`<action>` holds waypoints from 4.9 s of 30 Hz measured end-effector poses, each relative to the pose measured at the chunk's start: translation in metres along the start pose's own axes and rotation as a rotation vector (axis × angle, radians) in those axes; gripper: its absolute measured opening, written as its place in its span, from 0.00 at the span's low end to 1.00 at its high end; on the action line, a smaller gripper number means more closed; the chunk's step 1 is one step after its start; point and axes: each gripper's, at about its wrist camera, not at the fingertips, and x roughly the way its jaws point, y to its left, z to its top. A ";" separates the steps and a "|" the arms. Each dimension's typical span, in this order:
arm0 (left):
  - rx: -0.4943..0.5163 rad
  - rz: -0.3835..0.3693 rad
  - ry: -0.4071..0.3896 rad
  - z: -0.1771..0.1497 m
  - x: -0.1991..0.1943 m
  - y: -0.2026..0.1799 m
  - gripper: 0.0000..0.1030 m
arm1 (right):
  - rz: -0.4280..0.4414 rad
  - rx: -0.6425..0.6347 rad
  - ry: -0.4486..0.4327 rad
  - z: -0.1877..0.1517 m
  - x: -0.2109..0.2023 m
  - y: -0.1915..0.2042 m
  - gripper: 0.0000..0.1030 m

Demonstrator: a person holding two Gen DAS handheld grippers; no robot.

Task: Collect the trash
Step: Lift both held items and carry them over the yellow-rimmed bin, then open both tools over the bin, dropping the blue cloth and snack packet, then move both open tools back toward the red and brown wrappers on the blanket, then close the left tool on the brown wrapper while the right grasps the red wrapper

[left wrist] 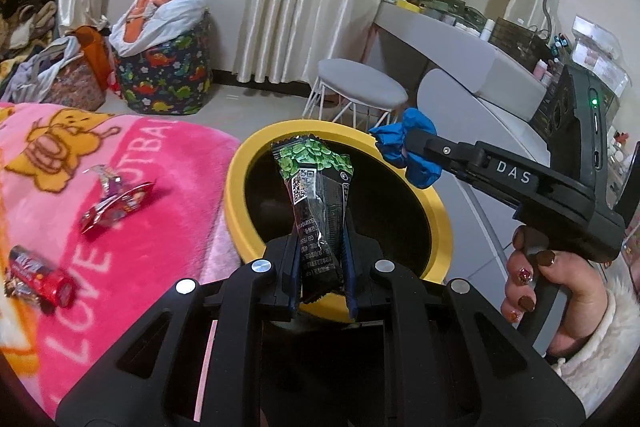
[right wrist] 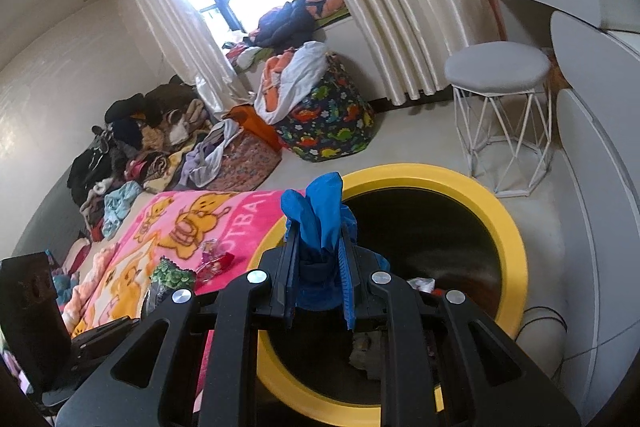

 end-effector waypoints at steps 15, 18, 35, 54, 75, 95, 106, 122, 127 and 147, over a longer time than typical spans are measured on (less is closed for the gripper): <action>0.024 -0.029 0.053 0.006 0.043 -0.010 0.11 | -0.071 0.098 0.057 -0.007 0.011 -0.038 0.17; 0.021 -0.030 0.063 0.006 0.049 -0.010 0.11 | -0.075 0.110 0.071 -0.009 0.015 -0.042 0.17; 0.018 -0.020 0.070 0.009 0.064 -0.003 0.49 | -0.072 0.110 0.068 -0.008 0.020 -0.041 0.42; -0.096 0.110 -0.065 0.013 -0.002 0.029 0.89 | -0.079 -0.046 0.028 -0.005 0.012 0.009 0.71; -0.147 0.186 -0.150 0.005 -0.053 0.063 0.89 | -0.014 -0.165 0.048 -0.008 0.014 0.065 0.76; -0.231 0.267 -0.209 -0.009 -0.094 0.103 0.89 | 0.047 -0.256 0.079 -0.018 0.027 0.118 0.78; -0.287 0.311 -0.233 -0.019 -0.116 0.129 0.89 | 0.074 -0.315 0.104 -0.022 0.039 0.147 0.79; -0.396 0.388 -0.203 -0.053 -0.132 0.177 0.89 | 0.103 -0.371 0.168 -0.035 0.085 0.186 0.80; -0.440 0.399 -0.174 -0.065 -0.129 0.193 0.89 | 0.080 -0.388 0.195 -0.040 0.107 0.194 0.80; -0.671 0.298 -0.119 -0.095 -0.101 0.259 0.46 | -0.082 -0.377 0.313 -0.056 0.202 0.198 0.80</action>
